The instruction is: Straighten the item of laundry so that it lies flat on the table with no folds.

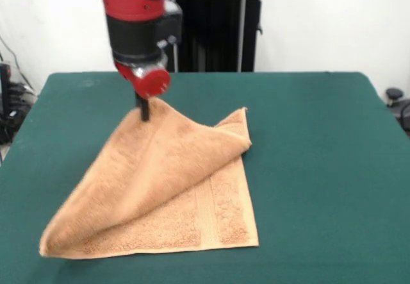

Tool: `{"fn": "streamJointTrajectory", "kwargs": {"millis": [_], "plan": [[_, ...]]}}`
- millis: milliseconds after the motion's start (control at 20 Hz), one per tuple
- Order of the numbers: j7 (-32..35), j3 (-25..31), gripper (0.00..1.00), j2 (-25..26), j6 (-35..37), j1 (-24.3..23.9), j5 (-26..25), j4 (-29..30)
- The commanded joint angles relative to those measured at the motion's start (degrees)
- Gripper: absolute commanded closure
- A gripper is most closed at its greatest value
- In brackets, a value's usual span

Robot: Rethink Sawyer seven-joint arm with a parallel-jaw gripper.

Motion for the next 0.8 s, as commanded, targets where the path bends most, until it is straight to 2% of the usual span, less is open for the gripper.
{"fn": "streamJointTrajectory", "kwargs": {"millis": [50, 400, 800], "plan": [[-18.26, 3.00, 1.00, -9.78, 12.48, -4.55, -3.52, 13.31], [-24.93, 8.40, 1.00, -18.19, 16.38, -12.11, -3.27, 17.45], [-30.67, 14.90, 1.00, -17.90, 16.55, -19.77, -3.84, 18.00]]}}
